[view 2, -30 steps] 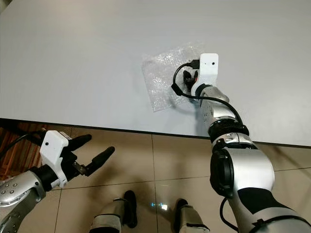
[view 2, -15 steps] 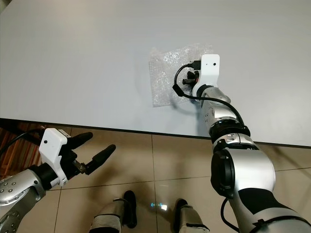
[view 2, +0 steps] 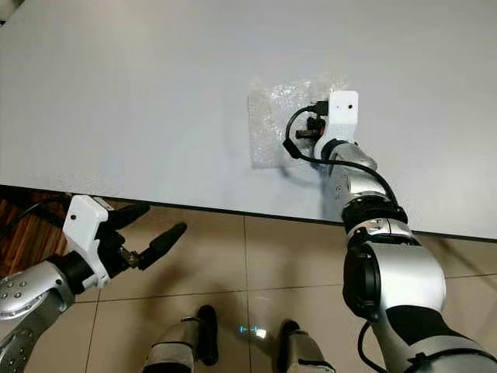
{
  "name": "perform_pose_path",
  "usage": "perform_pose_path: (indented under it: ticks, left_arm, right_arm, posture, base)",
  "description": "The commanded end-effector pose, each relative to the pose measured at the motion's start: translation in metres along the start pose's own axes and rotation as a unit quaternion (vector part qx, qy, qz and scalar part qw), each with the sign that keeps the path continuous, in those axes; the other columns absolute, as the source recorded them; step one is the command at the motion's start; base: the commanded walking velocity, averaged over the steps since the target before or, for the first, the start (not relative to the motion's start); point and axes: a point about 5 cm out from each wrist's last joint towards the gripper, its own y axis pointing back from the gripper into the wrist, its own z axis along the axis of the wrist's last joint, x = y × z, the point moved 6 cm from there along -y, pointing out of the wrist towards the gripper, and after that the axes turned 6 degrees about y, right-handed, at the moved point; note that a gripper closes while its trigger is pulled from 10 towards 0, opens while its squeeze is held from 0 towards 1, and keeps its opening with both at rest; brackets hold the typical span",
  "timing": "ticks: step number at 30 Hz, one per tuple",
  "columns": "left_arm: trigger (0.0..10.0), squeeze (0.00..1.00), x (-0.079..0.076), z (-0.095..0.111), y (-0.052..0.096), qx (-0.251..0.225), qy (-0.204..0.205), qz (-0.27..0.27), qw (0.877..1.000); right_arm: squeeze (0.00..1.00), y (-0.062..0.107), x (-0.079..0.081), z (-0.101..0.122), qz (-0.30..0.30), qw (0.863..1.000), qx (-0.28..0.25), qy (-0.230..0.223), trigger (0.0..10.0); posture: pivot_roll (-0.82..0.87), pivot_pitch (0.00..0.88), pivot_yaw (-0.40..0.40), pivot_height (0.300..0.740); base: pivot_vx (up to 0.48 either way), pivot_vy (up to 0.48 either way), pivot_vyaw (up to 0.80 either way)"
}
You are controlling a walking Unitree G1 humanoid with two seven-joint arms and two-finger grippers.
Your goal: Picking trash to rubbish bin
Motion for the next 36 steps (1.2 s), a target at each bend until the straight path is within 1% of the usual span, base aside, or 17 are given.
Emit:
perform_pose_path:
  ticks: [1, 2, 5, 6, 8, 9, 10, 11, 13, 20, 25, 26, 27, 28, 30, 31, 36]
  left_arm:
    - [10.0, 0.0, -0.002, -0.001, 0.0, 0.001, 0.008, -0.001, 1.0]
    - [10.0, 0.0, -0.002, -0.001, 0.0, 0.001, 0.008, -0.001, 1.0]
    - [10.0, 0.0, -0.002, -0.002, -0.003, -0.001, 0.01, -0.003, 1.0]
    - [10.0, 0.0, -0.002, -0.002, -0.003, -0.001, 0.01, -0.003, 1.0]
    - [10.0, 0.0, -0.002, -0.002, -0.007, -0.001, 0.011, -0.005, 1.0]
    - [10.0, 0.0, -0.002, -0.002, -0.007, -0.001, 0.011, -0.005, 1.0]
    - [10.0, 0.0, -0.002, -0.002, -0.009, -0.003, 0.011, -0.007, 1.0]
    - [10.0, 0.0, -0.002, -0.002, -0.009, -0.003, 0.011, -0.007, 1.0]
    - [10.0, 0.0, -0.002, -0.001, -0.011, -0.005, 0.01, -0.009, 1.0]
    - [10.0, 0.0, -0.003, 0.003, -0.016, -0.015, 0.009, -0.008, 1.0]
    - [10.0, 0.0, -0.004, 0.002, -0.018, -0.017, 0.01, -0.01, 1.0]
    - [10.0, 0.0, -0.004, 0.002, -0.019, -0.017, 0.01, -0.01, 1.0]
    - [10.0, 0.0, -0.004, 0.002, -0.019, -0.017, 0.01, -0.01, 1.0]
    - [10.0, 0.0, -0.003, 0.002, -0.021, -0.018, 0.011, -0.01, 1.0]
    - [10.0, 0.0, -0.003, 0.002, -0.021, -0.019, 0.011, -0.011, 1.0]
    - [10.0, 0.0, -0.004, 0.003, -0.023, -0.021, 0.011, -0.013, 1.0]
    - [10.0, 0.0, -0.005, 0.006, -0.029, -0.027, 0.011, -0.019, 0.999]
  right_arm:
    - [0.0, 0.013, 0.005, -0.067, 0.007, 0.995, 0.095, -0.03, 0.0]
    - [0.0, 0.013, 0.005, -0.067, 0.007, 0.995, 0.095, -0.03, 0.0]
    - [0.0, 0.008, 0.002, -0.043, 0.006, 0.999, 0.043, -0.03, 0.0]
    - [0.0, 0.008, 0.002, -0.043, 0.006, 0.999, 0.043, -0.03, 0.0]
    - [0.0, 0.006, 0.0, -0.027, 0.006, 1.0, 0.013, -0.026, 0.0]
    - [0.0, 0.006, 0.0, -0.027, 0.006, 1.0, 0.013, -0.026, 0.0]
    - [0.0, 0.005, 0.0, -0.017, 0.008, 1.0, -0.004, -0.017, 0.0]
    - [0.0, 0.005, 0.0, -0.017, 0.008, 1.0, -0.004, -0.017, 0.0]
    - [0.0, 0.004, 0.0, -0.005, 0.01, 1.0, -0.025, -0.003, 0.0]
    - [0.0, 0.005, -0.003, 0.01, 0.009, 0.998, -0.061, 0.031, 0.0]
    - [0.0, 0.007, -0.006, 0.014, 0.005, 0.996, -0.075, 0.038, 0.0]
    - [0.0, 0.009, -0.009, 0.022, 0.0, 0.994, -0.093, 0.049, 0.0]
    - [0.0, 0.009, -0.009, 0.022, 0.0, 0.994, -0.093, 0.049, 0.0]
    - [0.0, 0.011, -0.012, 0.029, -0.006, 0.992, -0.111, 0.059, 0.0]
    - [0.0, 0.012, -0.013, 0.032, -0.006, 0.991, -0.117, 0.062, 0.0]
    - [0.0, 0.015, -0.016, 0.039, -0.009, 0.988, -0.132, 0.074, 0.0]
    - [0.0, 0.024, -0.023, 0.047, -0.017, 0.982, -0.162, 0.095, 0.0]
  posture:
    - [0.26, 0.29, 0.028, 0.74]
    - [0.26, 0.29, 0.028, 0.74]
    - [0.25, 0.281, 0.029, 0.74]
    - [0.25, 0.281, 0.029, 0.74]
    - [0.24, 0.271, 0.031, 0.74]
    - [0.24, 0.271, 0.031, 0.74]
    - [0.23, 0.268, 0.031, 0.74]
    - [0.23, 0.268, 0.031, 0.74]
    - [0.23, 0.262, 0.03, 0.74]
    - [0.22, 0.249, 0.029, 0.74]
    - [0.21, 0.243, 0.027, 0.74]
    - [0.2, 0.238, 0.028, 0.74]
    - [0.2, 0.238, 0.028, 0.74]
    - [0.19, 0.234, 0.028, 0.74]
    - [0.19, 0.234, 0.028, 0.74]
    - [0.18, 0.23, 0.029, 0.74]
    - [0.15, 0.219, 0.033, 0.74]
  base:
    - [0.0, 0.0, 0.0]
    - [0.0, 0.0, 0.0]
    - [0.0, 0.0, 0.0]
    - [0.0, 0.0, 0.0]
    - [0.0, 0.0, 0.0]
    - [0.0, 0.0, 0.0]
    - [0.0, 0.0, 0.0]
    - [0.0, 0.0, 0.0]
    - [0.0, 0.0, 0.0]
    - [0.0, 0.0, 0.0]
    - [0.0, 0.0, 0.0]
    - [0.0, 0.0, 0.0]
    - [0.0, 0.0, 0.0]
    - [0.0, 0.0, 0.0]
    - [0.0, 0.0, 0.0]
    - [0.0, 0.0, 0.0]
    - [0.0, 0.0, 0.0]
